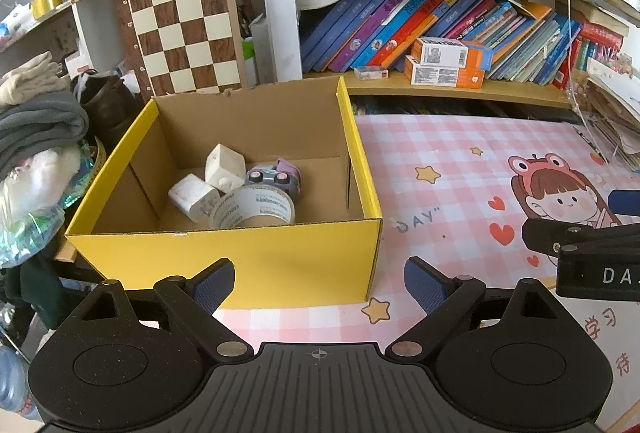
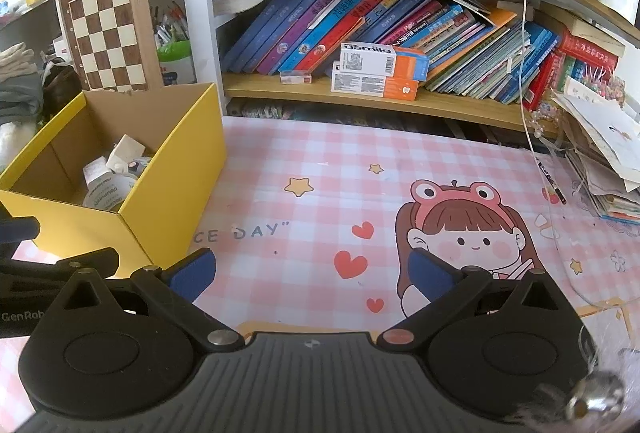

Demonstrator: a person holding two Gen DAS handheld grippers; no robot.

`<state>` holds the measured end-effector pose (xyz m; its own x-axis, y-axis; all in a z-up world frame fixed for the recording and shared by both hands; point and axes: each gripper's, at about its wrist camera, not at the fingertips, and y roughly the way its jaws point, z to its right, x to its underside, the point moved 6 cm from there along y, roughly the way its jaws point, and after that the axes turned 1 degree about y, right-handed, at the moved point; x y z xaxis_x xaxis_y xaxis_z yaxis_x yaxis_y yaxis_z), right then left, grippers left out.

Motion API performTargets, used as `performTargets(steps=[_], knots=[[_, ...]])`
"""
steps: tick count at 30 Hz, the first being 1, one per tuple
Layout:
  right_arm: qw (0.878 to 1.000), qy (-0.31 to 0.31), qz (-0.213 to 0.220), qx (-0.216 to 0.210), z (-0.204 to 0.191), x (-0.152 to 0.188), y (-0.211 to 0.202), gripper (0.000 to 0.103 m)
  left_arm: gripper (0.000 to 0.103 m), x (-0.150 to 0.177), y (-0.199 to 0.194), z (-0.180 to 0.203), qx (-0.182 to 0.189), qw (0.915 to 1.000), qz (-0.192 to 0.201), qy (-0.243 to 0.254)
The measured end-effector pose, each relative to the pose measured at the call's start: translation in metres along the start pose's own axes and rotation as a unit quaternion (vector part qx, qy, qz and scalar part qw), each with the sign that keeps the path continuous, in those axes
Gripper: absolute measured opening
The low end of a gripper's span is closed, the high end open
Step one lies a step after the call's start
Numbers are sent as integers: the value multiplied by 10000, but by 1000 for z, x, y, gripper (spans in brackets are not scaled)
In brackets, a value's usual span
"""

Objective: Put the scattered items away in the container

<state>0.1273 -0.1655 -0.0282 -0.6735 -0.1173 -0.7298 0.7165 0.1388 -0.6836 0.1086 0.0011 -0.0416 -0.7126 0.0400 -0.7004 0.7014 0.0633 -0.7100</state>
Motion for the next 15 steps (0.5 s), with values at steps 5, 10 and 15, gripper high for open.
performTargets(steps=[5, 10, 15], knots=[[10000, -15, -20, -1, -1, 0, 0, 103, 94, 0, 0, 0, -37, 10000, -11, 13], [10000, -17, -22, 3, -1, 0, 0, 103, 94, 0, 0, 0, -71, 10000, -17, 25], [10000, -4, -42, 1, 0, 0, 0, 103, 94, 0, 1, 2, -64, 10000, -24, 47]])
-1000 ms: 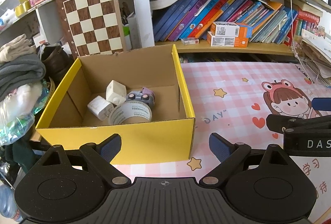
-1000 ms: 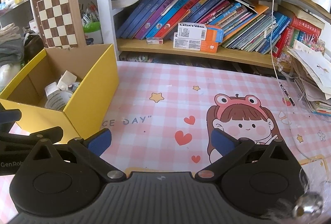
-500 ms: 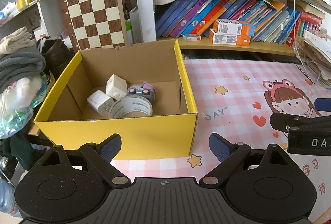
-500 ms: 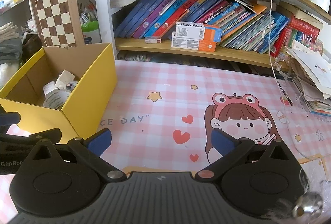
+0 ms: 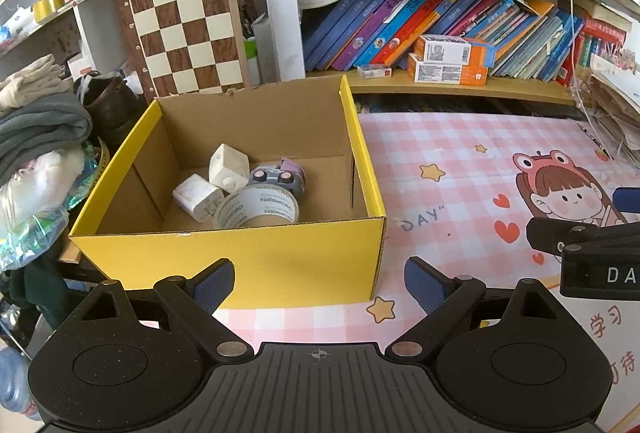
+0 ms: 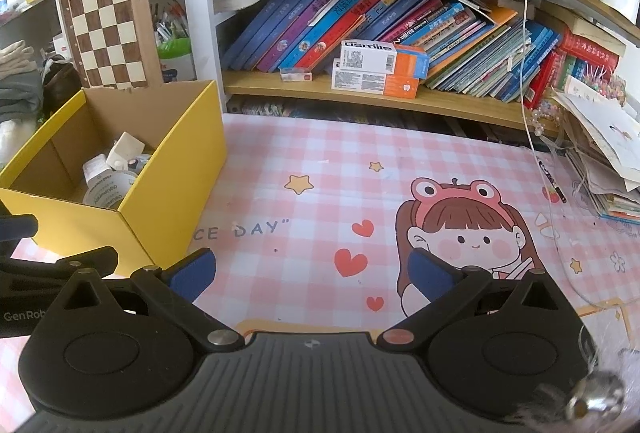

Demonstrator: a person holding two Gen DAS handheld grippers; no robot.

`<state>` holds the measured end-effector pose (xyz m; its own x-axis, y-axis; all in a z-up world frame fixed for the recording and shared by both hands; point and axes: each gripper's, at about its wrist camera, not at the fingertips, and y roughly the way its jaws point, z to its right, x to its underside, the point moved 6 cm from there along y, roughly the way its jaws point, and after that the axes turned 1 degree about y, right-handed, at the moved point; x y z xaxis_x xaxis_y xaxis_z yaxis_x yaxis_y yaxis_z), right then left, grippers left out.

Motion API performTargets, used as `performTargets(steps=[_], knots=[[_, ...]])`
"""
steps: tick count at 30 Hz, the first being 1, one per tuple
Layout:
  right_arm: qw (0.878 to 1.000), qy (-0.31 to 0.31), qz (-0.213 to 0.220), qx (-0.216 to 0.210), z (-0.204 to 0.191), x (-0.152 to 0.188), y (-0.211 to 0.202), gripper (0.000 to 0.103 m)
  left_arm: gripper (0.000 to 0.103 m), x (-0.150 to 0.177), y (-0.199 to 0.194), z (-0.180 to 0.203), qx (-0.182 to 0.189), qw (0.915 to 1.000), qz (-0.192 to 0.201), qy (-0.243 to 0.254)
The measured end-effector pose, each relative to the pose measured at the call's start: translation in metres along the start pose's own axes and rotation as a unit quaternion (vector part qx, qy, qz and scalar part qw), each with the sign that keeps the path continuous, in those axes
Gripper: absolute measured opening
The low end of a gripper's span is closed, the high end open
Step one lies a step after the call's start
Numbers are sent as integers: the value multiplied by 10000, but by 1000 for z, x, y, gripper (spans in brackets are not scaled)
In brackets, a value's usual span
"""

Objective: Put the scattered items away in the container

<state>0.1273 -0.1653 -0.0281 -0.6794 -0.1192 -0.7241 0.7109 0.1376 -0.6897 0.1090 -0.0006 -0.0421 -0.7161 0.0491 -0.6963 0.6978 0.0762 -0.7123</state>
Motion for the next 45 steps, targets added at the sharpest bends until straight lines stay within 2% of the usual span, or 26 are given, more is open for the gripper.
performTargets(steps=[15, 19, 45], knots=[[10000, -28, -9, -27, -3, 0, -1, 103, 94, -1, 0, 0, -25, 10000, 6, -12], [10000, -50, -17, -55, 0, 0, 0, 103, 100, -2, -1, 0, -24, 10000, 46, 5], [10000, -47, -53, -37, 1, 1, 2, 103, 100, -3, -4, -3, 2, 9999, -26, -109]])
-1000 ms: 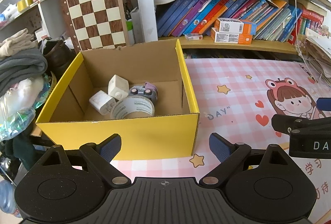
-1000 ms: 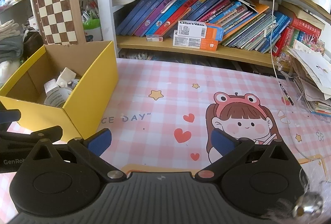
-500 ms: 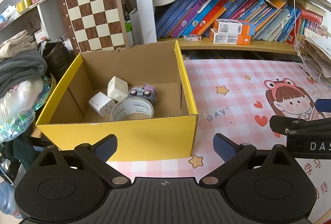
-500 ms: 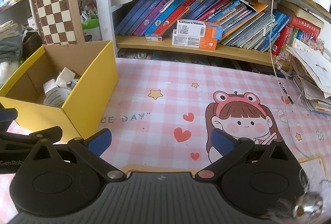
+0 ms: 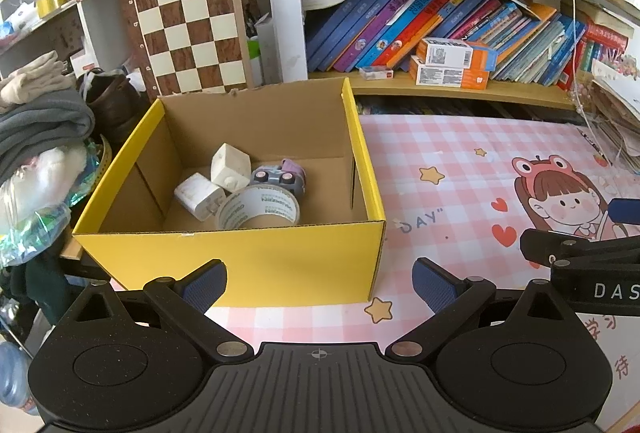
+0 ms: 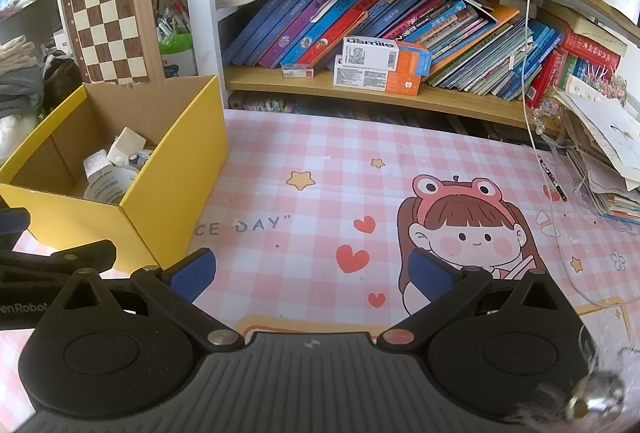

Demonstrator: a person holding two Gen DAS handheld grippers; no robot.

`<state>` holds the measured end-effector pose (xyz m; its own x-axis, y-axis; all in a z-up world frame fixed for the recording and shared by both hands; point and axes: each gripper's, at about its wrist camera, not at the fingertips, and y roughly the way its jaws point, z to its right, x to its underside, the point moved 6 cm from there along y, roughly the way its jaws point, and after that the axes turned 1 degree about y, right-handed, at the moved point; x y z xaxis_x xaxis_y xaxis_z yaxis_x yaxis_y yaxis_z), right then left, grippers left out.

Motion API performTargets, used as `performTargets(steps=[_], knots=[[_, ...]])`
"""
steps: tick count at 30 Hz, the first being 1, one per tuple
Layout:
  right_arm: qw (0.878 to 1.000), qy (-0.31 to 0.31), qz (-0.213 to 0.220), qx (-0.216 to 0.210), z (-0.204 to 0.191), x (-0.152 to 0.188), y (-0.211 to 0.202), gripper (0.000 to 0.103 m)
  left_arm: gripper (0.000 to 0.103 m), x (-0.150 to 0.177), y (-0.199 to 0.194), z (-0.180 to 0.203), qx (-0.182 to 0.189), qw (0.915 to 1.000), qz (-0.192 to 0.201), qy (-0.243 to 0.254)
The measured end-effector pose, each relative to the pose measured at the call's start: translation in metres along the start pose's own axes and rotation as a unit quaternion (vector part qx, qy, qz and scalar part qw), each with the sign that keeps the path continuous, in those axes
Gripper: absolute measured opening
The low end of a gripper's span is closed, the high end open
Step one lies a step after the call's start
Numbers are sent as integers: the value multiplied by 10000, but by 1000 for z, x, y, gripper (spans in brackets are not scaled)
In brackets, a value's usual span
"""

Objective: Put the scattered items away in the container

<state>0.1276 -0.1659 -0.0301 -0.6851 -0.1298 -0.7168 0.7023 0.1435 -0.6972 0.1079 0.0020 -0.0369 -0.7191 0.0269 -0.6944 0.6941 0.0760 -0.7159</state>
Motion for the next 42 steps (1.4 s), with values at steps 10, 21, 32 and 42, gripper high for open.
performTargets(steps=[10, 21, 32, 42], knots=[[10000, -1, -10, 27, -1, 1, 0, 103, 100, -1, 1, 0, 19, 10000, -29, -30], [10000, 1, -16, 33, -2, 1, 0, 103, 101, -1, 1, 0, 6, 10000, -35, -28], [10000, -19, -44, 6, -3, 2, 0, 103, 101, 2, 0, -2, 23, 9999, -84, -76], [10000, -32, -33, 33, -3, 1, -1, 103, 101, 1, -1, -2, 32, 9999, -73, -85]])
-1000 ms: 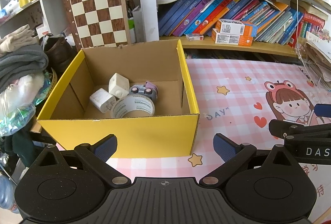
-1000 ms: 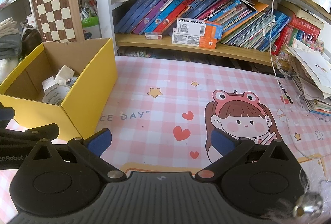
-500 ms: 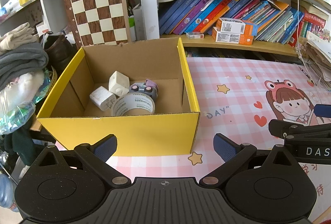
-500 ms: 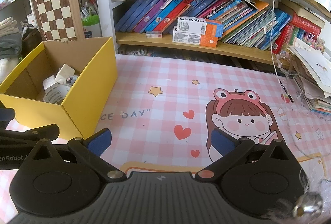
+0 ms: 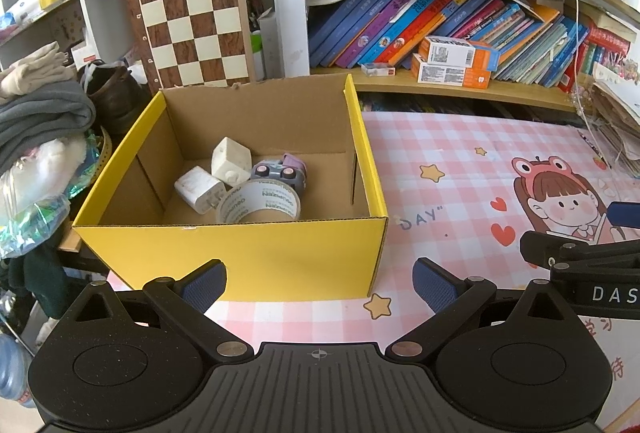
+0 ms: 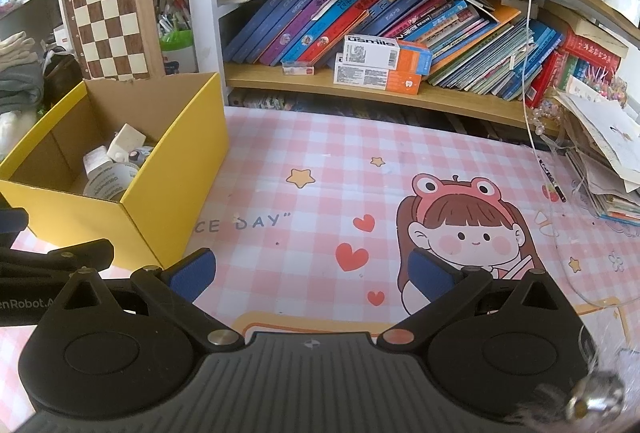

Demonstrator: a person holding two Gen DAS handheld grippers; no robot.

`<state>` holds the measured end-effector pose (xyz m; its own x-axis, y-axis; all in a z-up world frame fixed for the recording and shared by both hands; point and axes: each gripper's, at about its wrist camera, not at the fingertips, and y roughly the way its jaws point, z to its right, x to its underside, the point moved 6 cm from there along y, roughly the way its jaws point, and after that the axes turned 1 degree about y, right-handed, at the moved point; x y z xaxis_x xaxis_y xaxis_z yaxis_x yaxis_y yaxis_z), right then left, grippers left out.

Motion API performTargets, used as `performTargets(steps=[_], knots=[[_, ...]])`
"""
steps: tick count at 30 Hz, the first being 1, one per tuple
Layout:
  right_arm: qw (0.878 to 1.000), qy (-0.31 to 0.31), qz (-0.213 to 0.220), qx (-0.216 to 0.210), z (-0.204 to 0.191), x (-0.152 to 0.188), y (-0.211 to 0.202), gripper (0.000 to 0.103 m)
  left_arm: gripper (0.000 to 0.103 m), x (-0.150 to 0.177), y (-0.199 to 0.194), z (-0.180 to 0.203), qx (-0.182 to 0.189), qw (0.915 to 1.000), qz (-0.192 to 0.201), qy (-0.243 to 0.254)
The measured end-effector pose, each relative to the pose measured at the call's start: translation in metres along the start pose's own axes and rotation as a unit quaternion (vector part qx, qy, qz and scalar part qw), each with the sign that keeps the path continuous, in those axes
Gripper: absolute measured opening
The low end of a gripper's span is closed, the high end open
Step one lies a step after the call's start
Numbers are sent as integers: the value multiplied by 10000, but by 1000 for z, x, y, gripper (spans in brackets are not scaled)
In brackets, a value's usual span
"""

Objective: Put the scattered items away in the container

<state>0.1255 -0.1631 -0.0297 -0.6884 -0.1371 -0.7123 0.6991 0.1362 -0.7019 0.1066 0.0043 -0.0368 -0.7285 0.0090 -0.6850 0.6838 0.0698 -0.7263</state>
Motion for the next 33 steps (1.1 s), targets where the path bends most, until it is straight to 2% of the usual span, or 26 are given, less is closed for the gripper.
performTargets(steps=[17, 33], knots=[[10000, 22, -59, 53, 3, 8, -10, 103, 101, 3, -7, -9, -37, 9999, 29, -157], [9999, 103, -21, 122, -2, 16, -23, 103, 101, 9, -16, -10, -6, 10000, 34, -52]])
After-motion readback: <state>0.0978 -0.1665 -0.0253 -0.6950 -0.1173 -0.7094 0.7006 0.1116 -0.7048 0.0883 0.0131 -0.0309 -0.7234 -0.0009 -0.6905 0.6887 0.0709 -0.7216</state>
